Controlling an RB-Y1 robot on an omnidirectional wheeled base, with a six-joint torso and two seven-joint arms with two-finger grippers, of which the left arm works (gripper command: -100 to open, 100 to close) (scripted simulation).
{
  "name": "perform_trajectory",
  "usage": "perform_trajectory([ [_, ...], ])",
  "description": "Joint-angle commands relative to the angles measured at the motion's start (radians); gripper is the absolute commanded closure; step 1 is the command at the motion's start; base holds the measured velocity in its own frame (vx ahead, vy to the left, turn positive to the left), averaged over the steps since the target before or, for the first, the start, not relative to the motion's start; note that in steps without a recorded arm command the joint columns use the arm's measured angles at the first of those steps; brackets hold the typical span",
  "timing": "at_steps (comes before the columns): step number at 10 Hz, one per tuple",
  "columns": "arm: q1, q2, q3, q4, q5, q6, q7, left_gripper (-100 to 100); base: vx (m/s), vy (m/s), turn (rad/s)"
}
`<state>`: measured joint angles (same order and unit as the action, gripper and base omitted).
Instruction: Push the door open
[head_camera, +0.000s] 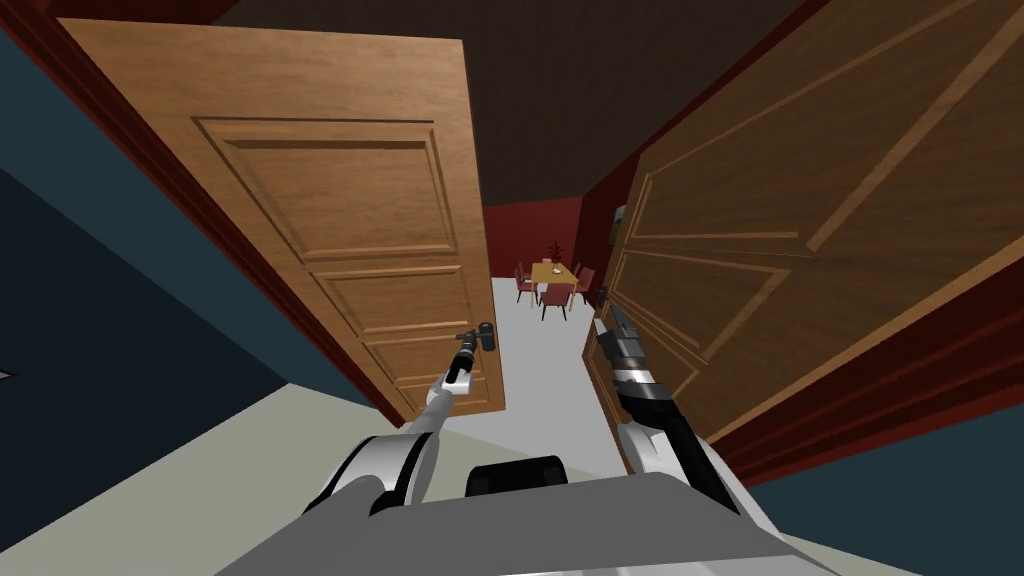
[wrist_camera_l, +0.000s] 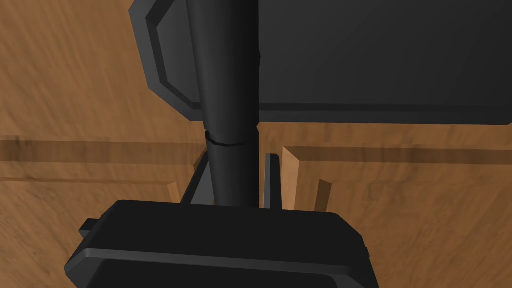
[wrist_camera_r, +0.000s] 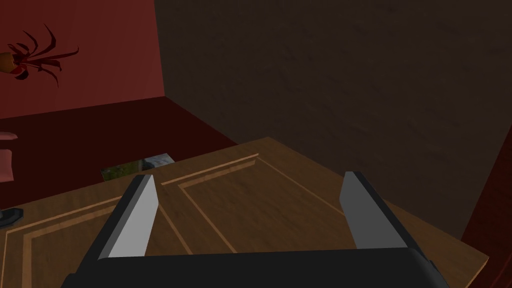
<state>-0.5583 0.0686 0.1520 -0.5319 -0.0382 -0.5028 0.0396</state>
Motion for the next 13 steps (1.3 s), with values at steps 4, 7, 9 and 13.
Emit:
perform_trajectory([
  [4,-0.033,0.03,0.032,0.067,0.011,-0.039,-0.006,100,0.095,-0.071,0.049],
  [7,-0.033,0.038,0.049,0.072,0.015,-0.04,-0.009,100,0.106,-0.101,0.083],
  [9,-0.034,0.04,0.054,0.073,0.016,-0.04,-0.01,100,0.042,-0.017,0.002],
  [13,-0.035,0.05,0.079,0.08,0.021,-0.042,-0.014,100,0.091,-0.094,0.086],
])
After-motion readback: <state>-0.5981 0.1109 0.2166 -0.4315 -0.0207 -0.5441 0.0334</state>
